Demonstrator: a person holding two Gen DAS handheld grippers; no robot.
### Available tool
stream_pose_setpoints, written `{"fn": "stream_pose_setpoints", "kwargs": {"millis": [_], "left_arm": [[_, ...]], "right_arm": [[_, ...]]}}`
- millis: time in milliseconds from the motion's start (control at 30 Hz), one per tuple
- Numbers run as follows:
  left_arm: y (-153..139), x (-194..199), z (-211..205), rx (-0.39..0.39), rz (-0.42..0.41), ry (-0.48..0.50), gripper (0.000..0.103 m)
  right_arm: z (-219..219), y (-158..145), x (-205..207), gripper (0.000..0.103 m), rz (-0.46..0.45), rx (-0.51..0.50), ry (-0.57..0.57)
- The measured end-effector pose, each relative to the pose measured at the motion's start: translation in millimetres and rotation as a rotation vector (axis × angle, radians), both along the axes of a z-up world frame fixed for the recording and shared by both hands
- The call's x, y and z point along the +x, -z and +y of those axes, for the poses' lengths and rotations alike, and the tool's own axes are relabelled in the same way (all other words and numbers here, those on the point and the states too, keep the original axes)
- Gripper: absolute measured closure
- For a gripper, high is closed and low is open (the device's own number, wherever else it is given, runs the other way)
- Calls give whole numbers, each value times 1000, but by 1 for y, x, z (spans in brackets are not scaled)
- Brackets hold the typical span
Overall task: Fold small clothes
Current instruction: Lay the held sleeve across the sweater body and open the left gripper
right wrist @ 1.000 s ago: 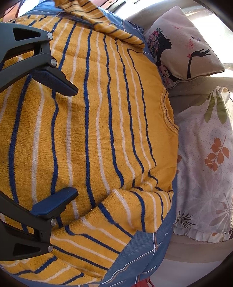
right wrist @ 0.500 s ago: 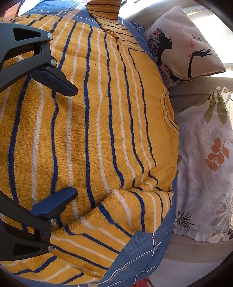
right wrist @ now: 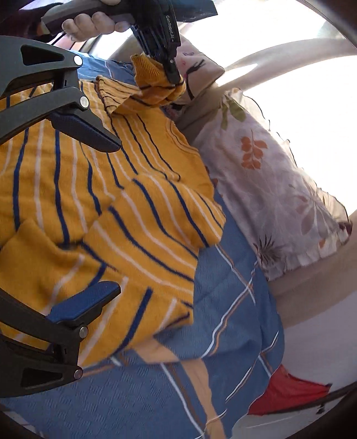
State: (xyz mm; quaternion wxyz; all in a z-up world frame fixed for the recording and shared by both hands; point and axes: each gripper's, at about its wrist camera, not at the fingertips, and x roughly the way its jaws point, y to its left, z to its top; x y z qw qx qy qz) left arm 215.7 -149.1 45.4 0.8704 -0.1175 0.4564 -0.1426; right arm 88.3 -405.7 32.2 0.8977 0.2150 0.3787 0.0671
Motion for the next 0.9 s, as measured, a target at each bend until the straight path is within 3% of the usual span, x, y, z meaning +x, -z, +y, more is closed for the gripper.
{"fn": "stream_pose_setpoints", "kwargs": {"millis": [33,100,167,233,300,367,433,600,800,900], "left_arm": [[10,6,-17,-8,11,30,92],[34,19,-38,-31,72,73,92],[48,20,-42,-106,143,104,92],[49,12,-39,-155,151,117,91],[37,-2,-36,-124,109,114,85],[24,-22,-21,-91,55,87,64],[14,-41,-3,-33,11,30,56],[10,-85,36,170,-73,-146,51],[28,-141,84,229,-77,-381,51],[38,-164,99,245,-58,-423,49]], "right_arm": [[-6,5,5,6,56,14,16],[-18,6,3,6,59,16,29],[-20,7,5,6,97,21,27],[-21,5,4,5,94,-2,19],[-22,3,6,5,87,-24,14],[-23,1,6,5,76,-38,6],[-21,0,7,5,80,-31,-8],[-3,-8,14,5,79,3,-84],[66,-21,42,5,23,24,-258],[109,-13,73,6,65,22,-346]]}}
